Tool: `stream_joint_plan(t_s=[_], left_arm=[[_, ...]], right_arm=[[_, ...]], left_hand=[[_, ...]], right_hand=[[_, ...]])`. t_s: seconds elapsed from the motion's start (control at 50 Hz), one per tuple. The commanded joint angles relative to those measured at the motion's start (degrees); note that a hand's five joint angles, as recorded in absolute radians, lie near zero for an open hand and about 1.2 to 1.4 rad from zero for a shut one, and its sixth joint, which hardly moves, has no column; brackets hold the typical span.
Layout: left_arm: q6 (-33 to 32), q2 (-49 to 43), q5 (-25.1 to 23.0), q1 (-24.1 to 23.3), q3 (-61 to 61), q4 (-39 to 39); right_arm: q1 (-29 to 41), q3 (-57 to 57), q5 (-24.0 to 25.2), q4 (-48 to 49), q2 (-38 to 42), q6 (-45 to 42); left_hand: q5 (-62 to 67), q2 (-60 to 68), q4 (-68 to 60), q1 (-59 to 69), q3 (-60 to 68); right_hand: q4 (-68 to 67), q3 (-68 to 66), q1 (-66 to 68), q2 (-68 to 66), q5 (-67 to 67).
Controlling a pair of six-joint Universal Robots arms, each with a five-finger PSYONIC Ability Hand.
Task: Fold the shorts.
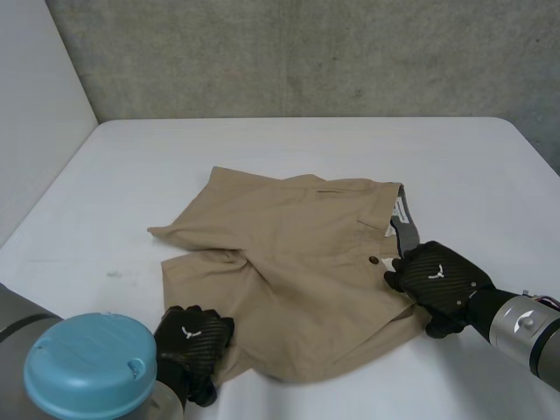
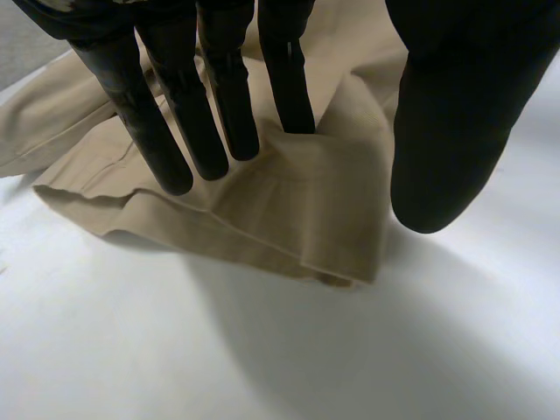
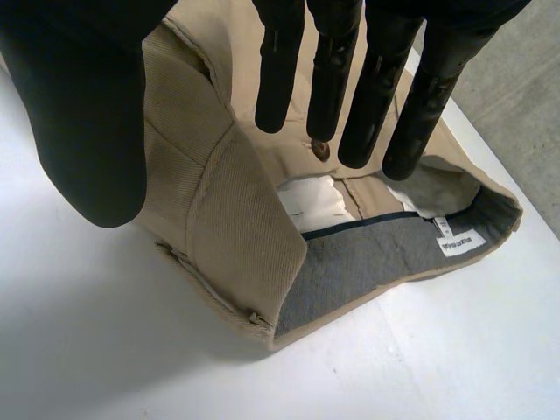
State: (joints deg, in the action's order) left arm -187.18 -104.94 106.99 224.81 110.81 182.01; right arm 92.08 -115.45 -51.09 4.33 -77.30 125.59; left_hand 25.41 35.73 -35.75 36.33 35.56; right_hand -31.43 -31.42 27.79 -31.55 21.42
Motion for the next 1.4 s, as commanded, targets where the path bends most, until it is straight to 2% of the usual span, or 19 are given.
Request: stream_joint_plan(t_s=[0.02, 0.04, 0.06, 0.08, 0.14, 0.26, 0.36, 0.44, 0.58, 0.68, 0.74, 0.82, 0.9, 0.96, 1.04, 1.06, 1.14, 1.26, 1.4], left_arm=[[-0.4, -1.6, 1.6, 0.1, 0.0, 3.1], [-0.5, -1.7, 1.7, 0.2, 0.0, 3.5], [-0.6, -1.6, 1.8, 0.2, 0.0, 4.4], [-0.6, -1.4, 1.9, 0.2, 0.0, 4.8], [-0.8, -0.3, 2.1, 0.1, -0.1, 5.7], [-3.6, 7.1, 2.3, 0.0, 0.5, 5.8], [-9.2, 10.9, 2.3, 0.2, 1.8, 5.6], [-12.4, 12.9, 2.3, 0.0, 3.0, 5.2], [-12.9, 19.7, 1.9, -0.5, 4.0, -2.3], [-12.6, 25.2, 0.5, -0.9, 3.4, -9.6], [-12.7, 25.8, -0.9, -0.8, 3.4, -10.5], [-12.8, 24.8, -3.4, 0.1, 2.7, -9.3], [-13.6, 17.3, -5.5, 1.9, -1.3, -3.1], [-15.5, 10.3, -5.9, 4.8, -6.1, 1.8], [-19.5, 1.3, -6.1, 7.8, -14.6, 6.6], [-21.3, -3.0, -6.1, 8.5, -19.0, 8.3], [-25.3, -13.1, -6.6, 9.9, -31.5, 9.9], [-28.5, -28.2, -9.2, 12.8, -48.1, 10.7], [-31.6, -43.5, -14.3, 14.8, -65.1, 14.6]], right_arm=[[-0.4, 0.3, 0.6, 0.1, 1.4, -0.7], [-0.4, 0.7, 0.3, 0.1, 2.1, -1.0], [-0.4, 0.7, 0.0, 0.1, 2.4, -1.2], [-0.4, 0.9, -0.2, 0.1, 2.8, -1.5], [-0.8, 2.2, -1.9, -0.6, 3.6, -1.8], [-3.7, 2.5, -6.3, -4.8, 2.1, -1.4], [-4.6, 2.0, -9.5, -13.5, -7.5, -1.1], [-4.8, 1.5, -10.8, -19.6, -10.9, -0.1], [-7.0, 1.1, -11.3, -31.8, -19.4, -0.3], [-10.2, 1.8, -11.3, -39.6, -24.2, -6.4], [-11.7, 2.2, -10.6, -41.2, -25.3, -9.8], [-12.1, 2.9, -10.2, -40.6, -24.3, -9.8], [-10.5, 6.1, -8.7, -34.2, -16.1, -4.4], [-7.2, 10.5, -10.1, -29.5, -11.0, 1.0], [-1.2, 18.1, -16.0, -24.7, -4.5, 8.2], [0.5, 21.3, -19.3, -23.9, -1.3, 9.4], [5.3, 29.4, -25.9, -20.5, 6.4, 11.0], [10.0, 38.0, -31.0, -14.9, 15.4, 13.3], [11.5, 45.7, -36.8, -3.7, 25.6, 13.8]], left_hand=[[16.3, 16.0, -16.0, 15.4, 16.2], [20.0, 19.7, -19.7, 19.1, 19.9], [29.9, 29.6, -29.5, 29.0, 29.7], [34.5, 34.1, -34.1, 33.6, 34.3], [44.6, 44.2, -44.2, 43.6, 44.4], [44.6, 44.3, -44.2, 43.7, 44.4], [44.6, 44.3, -44.2, 43.7, 44.4], [44.6, 44.3, -44.2, 43.7, 44.4], [44.6, 44.3, -44.2, 43.7, 44.4], [44.6, 44.3, -44.2, 43.7, 44.4], [44.6, 44.3, -44.2, 43.7, 44.4], [44.6, 44.3, -44.2, 43.7, 44.4], [44.6, 44.3, -44.2, 43.7, 44.4], [44.6, 44.3, -44.2, 43.7, 44.4], [44.6, 44.3, -44.2, 43.7, 44.4], [44.6, 44.3, -44.2, 43.7, 44.4], [44.6, 44.3, -44.2, 43.7, 44.4], [44.6, 44.3, -44.2, 43.7, 44.4], [44.6, 44.3, -44.2, 43.7, 44.4]], right_hand=[[-20.0, -20.0, 23.6, -19.9, 20.0], [-37.5, -37.5, 41.2, -37.4, 37.5], [-47.7, -47.7, 51.3, -47.6, 47.7], [-48.6, -48.6, 52.2, -48.4, 48.6], [-48.6, -48.6, 52.2, -48.5, 48.6], [-48.6, -48.6, 52.2, -48.5, 48.6], [-48.6, -48.6, 52.2, -48.5, 48.6], [-48.6, -48.6, 52.2, -48.5, 48.6], [-48.6, -48.6, 52.2, -48.5, 48.6], [-48.6, -48.6, 52.2, -48.5, 48.6], [-48.6, -48.6, 52.2, -48.5, 48.6], [-48.6, -48.6, 52.2, -48.5, 48.6], [-48.6, -48.6, 52.2, -48.5, 48.6], [-48.6, -48.6, 52.2, -48.5, 48.6], [-48.6, -48.6, 52.2, -48.5, 48.6], [-48.6, -48.6, 52.2, -48.5, 48.6], [-48.6, -48.6, 52.2, -48.5, 48.6], [-48.6, -48.6, 52.2, -48.5, 48.6], [-48.6, -48.6, 52.2, -48.5, 48.6]])
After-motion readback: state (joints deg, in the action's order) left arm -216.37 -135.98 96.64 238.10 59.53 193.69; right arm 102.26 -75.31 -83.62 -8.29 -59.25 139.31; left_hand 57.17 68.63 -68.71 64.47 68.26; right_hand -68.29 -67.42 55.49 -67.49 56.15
